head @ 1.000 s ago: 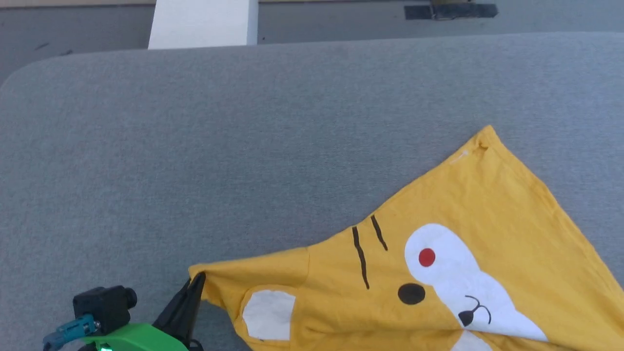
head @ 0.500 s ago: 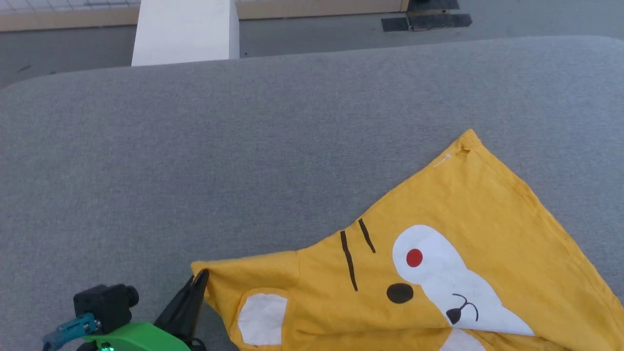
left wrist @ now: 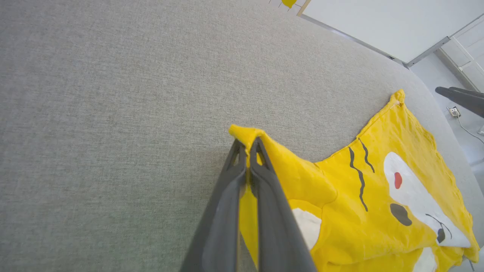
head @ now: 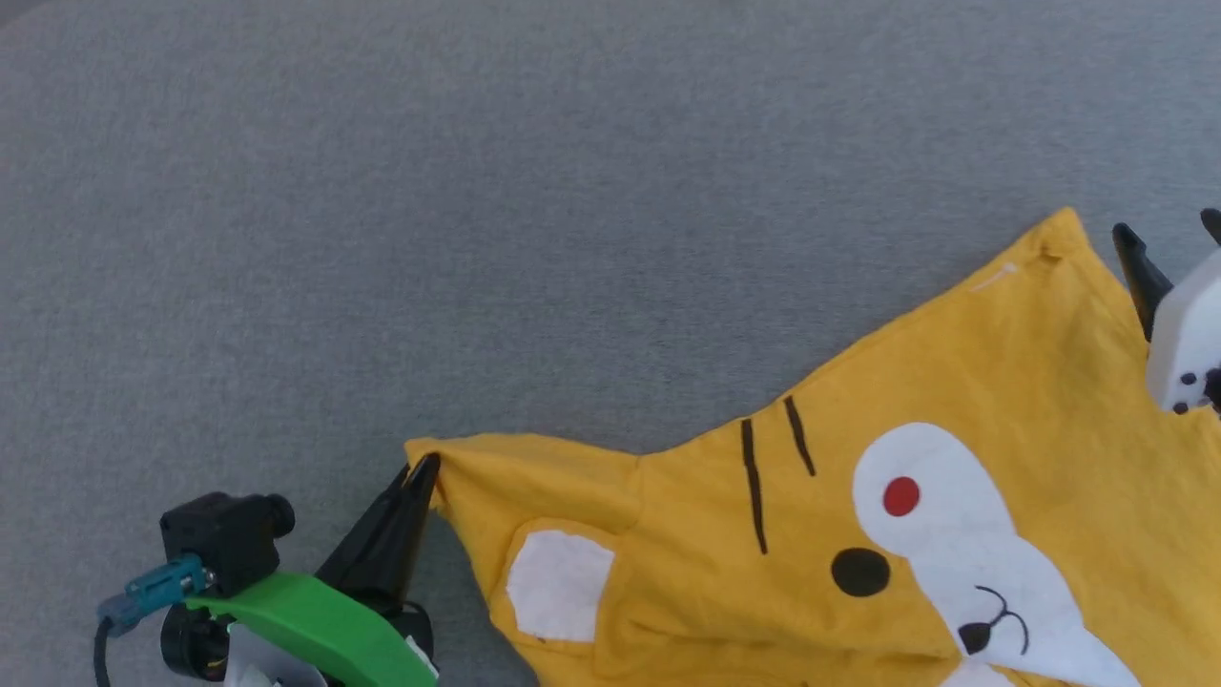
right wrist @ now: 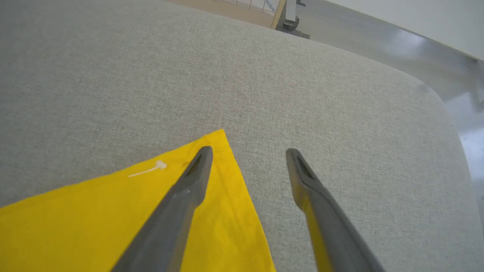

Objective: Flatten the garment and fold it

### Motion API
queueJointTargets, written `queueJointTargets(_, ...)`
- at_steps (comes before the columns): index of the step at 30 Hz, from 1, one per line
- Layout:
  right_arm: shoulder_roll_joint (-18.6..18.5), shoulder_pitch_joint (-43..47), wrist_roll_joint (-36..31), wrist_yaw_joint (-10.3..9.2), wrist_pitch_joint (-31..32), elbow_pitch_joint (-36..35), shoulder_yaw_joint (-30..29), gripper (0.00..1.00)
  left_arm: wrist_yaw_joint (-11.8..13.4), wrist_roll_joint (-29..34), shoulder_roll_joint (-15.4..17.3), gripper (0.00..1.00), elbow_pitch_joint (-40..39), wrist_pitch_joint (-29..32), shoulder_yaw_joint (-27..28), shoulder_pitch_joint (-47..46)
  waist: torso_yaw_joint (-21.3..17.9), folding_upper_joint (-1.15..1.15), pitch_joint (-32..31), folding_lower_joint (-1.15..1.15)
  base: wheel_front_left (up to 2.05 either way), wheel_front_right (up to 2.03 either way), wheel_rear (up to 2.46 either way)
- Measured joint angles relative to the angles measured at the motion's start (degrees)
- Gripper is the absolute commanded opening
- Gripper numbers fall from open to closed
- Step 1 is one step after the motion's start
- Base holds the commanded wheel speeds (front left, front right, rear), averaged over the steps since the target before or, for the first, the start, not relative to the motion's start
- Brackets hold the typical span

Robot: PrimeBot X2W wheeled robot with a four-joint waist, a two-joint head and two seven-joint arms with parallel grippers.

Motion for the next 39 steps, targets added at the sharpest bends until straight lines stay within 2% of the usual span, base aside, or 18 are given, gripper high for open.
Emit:
queueJointTargets(9, -4.1, -2.0, 0.0, 0.0, 5.9, 5.9, 3.4, 1.0, -0.2, 0.6, -0.9, 0.0, 0.5, -0.9, -0.9, -1.0, 5.3, 0.0, 4.5, 0.0, 0.0, 0.0, 0.0)
queueJointTargets(11, -5.1, -2.1, 1.2, 0.0, 6.7, 5.7, 3.3, 0.43, -0.2, 0.6, -0.9, 0.0, 0.7, -1.1, -0.9, -1.0, 6.1, 0.0, 5.2, 0.0, 0.0, 0.0, 0.0)
queueJointTargets(12, -5.4, -2.1, 1.6, 0.0, 7.0, 5.5, 3.3, 0.0, -0.2, 0.6, -0.9, 0.0, 0.7, -1.1, -1.0, -1.0, 6.4, 0.0, 5.5, 0.0, 0.0, 0.0, 0.0)
queueJointTargets(17, -6.3, -2.3, 3.4, 0.0, 7.6, 4.2, 4.5, 0.0, -0.2, 0.6, -0.9, 0.0, 1.1, -1.3, -0.9, -1.0, 6.9, 0.0, 5.9, 0.0, 0.0, 0.0, 0.0)
queueJointTargets(20, -5.6, -2.1, 3.2, 0.0, 4.8, 4.5, 4.2, 0.0, -0.3, 0.8, -0.8, 0.0, 1.6, -1.8, -0.8, -1.3, 6.6, 0.0, 5.0, 0.0, 0.0, 0.0, 0.0)
queueJointTargets(23, -3.1, -1.8, 2.5, 0.01, 0.0, 4.5, 2.3, 0.0, -0.3, 2.4, -0.7, 0.0, 2.6, -3.9, 0.0, -3.4, 6.2, 0.0, 3.4, 0.0, 0.0, 0.0, 0.0)
queueJointTargets(28, 1.2, -1.7, 1.6, 0.0, -7.3, 2.9, -0.8, 0.0, 0.1, 6.8, -0.3, 0.0, 6.3, -7.3, 1.4, -11.0, 4.9, 0.0, -0.8, 0.0, 0.0, 0.0, 0.0)
queueJointTargets(31, 2.4, -1.7, 0.8, 0.0, -10.0, 1.5, -1.8, 0.0, 0.5, 9.0, 0.2, 0.0, 8.9, -8.6, 2.6, -16.8, 4.1, 0.0, -3.9, 0.0, 0.0, 0.0, 0.0)
queueJointTargets(34, 3.3, -2.0, 0.6, 0.01, -11.9, 0.3, -2.0, 0.0, 0.7, 9.5, 0.6, 0.0, 11.5, -9.6, 3.4, -22.8, 3.2, 0.0, -7.1, 0.0, 0.0, 0.0, 0.0)
queueJointTargets(39, 4.4, -4.7, 0.9, 0.01, -12.6, -1.3, -1.3, 0.0, -0.7, 10.0, 2.0, 0.0, 15.6, -9.8, 4.2, -32.8, 1.6, 0.0, -12.3, 0.0, 0.0, 0.0, 0.0)
